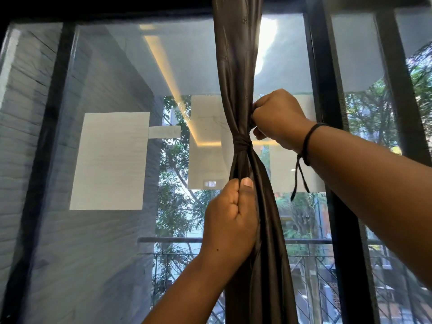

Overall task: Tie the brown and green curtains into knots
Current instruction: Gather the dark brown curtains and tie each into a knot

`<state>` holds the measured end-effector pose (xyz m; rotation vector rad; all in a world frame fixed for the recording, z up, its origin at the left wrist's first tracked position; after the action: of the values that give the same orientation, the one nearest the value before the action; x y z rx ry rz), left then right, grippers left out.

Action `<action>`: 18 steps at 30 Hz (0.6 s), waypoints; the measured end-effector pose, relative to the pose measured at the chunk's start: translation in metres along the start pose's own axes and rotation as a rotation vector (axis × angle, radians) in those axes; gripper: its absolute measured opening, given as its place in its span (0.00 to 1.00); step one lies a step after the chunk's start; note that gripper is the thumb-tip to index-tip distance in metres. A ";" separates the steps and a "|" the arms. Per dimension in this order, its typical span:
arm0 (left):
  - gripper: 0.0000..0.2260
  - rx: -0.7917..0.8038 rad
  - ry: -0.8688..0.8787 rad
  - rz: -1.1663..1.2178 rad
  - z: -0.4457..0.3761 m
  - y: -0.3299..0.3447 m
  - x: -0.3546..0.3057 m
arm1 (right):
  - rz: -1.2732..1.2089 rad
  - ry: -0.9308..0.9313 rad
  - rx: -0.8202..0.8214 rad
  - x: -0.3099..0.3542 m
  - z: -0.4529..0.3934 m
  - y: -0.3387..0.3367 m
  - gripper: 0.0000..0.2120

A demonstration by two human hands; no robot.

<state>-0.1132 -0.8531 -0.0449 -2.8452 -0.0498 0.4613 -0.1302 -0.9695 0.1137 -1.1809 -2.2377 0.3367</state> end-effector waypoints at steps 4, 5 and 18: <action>0.16 0.041 0.020 -0.103 0.001 -0.005 0.001 | -0.080 -0.065 -0.031 -0.001 0.009 0.002 0.10; 0.16 0.051 0.015 -0.181 0.000 -0.008 0.003 | -0.132 -0.098 -0.053 -0.002 0.016 0.002 0.08; 0.06 -0.085 -0.420 0.234 0.029 -0.025 0.090 | -0.879 0.243 0.350 -0.109 0.125 0.153 0.20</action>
<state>-0.0366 -0.8155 -0.0927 -2.7939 0.1913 1.1236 -0.0550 -0.9648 -0.0986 -0.0066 -2.1270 0.1904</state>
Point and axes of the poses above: each hand's wrist, its own z-axis away from the middle knuckle, its own y-axis out of the palm, x = y × z, the point moved 10 cm from there along -z, towards the middle knuckle, and after that the axes turned 15 degrees about x, right-handed, at the moved point
